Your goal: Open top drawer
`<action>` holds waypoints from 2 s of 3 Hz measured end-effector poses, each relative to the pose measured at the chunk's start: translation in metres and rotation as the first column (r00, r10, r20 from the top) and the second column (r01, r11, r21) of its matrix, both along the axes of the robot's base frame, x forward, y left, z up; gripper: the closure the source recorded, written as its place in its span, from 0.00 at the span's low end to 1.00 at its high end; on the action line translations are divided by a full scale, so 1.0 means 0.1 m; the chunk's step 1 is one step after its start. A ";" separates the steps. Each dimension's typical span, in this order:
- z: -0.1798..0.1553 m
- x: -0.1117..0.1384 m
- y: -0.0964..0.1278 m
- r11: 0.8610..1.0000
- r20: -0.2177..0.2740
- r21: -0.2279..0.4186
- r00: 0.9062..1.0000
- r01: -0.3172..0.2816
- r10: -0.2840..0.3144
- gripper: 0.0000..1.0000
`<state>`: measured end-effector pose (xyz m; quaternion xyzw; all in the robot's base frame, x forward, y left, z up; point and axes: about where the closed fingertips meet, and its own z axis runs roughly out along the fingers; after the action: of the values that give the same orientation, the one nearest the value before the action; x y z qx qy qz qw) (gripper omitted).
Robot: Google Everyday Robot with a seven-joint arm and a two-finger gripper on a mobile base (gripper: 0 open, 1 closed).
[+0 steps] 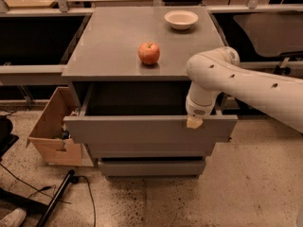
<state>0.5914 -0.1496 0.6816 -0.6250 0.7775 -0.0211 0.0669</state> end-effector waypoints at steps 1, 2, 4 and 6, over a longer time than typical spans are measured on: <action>0.02 0.00 0.00 1.000 0.000 0.000 1.000 0.000 0.000 1.00; 0.05 0.00 0.00 1.000 0.000 0.000 1.000 0.000 0.000 1.00; 0.09 -0.18 -0.11 0.999 -0.029 -0.029 0.999 0.021 -0.022 1.00; 0.14 -0.57 -0.38 0.994 -0.078 -0.075 0.993 0.082 -0.088 1.00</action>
Offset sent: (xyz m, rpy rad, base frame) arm -0.0193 0.0315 -0.0396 -0.0258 0.0597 0.0419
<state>0.5342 -0.1872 0.6953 -0.5937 0.8042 -0.0262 0.0117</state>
